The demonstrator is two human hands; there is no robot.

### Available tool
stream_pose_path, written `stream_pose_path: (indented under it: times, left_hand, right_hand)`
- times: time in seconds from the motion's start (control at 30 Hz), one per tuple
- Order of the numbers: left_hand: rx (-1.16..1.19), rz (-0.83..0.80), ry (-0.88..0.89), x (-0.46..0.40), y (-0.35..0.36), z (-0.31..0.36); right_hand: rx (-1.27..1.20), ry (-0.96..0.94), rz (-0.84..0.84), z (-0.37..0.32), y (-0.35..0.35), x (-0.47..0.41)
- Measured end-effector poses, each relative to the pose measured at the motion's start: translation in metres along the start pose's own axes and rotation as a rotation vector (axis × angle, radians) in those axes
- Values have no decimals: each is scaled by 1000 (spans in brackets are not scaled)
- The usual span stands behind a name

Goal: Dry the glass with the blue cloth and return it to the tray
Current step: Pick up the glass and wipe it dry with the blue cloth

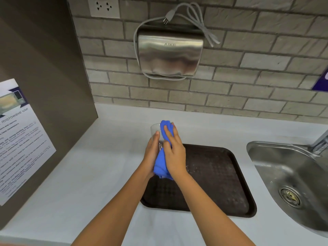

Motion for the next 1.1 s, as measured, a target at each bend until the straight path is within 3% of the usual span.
stream_pose_path:
  times: [0.07,0.13,0.2,0.33,0.4,0.47,0.63,0.83,1.0,1.1]
  left_hand:
    - [230,-22,-53,7,3,-1]
    - [311,-59,-56,9,3,0]
    - [359,-107,-53,10,3,1]
    - [464,-151,-7,3,-2,-4]
    - [382,-126,50,0,-5,2]
    - [304,-91,61,-4,-7,4]
    - [278,-98,59,-5,1,-1]
    - [249,-67,83,-8,11,-5]
    - [265,-117,42,-8,8,-8]
    - [273,-116,29,-9,10,-8]
  right_hand:
    - [-218,185,5,7,-6,-12]
    - [-466,393,21,13,-9,-19]
    - [-484,455,13,9,-9,-15]
    - [-72,135,-53,-9,-2,7]
    - [156,-25,-86,-11,5,19]
    - [224,-84,-113,-9,5,25]
    - [7,13,-116,6,-14,22]
    - [-31,-8,-101,6,-15,23]
    - [-206,130,-55,8,-31,20]
    - [-174,152,-107,9,-40,19]
Point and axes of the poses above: each hand's wrist, its own x-axis away from the middle knuckle, its own y-axis out of the palm, z = x × y, the point moved 2 cm from there along -x, towards the middle knuckle, and after that the axes turned 7 degrees about -z, right-handed, at the moved point
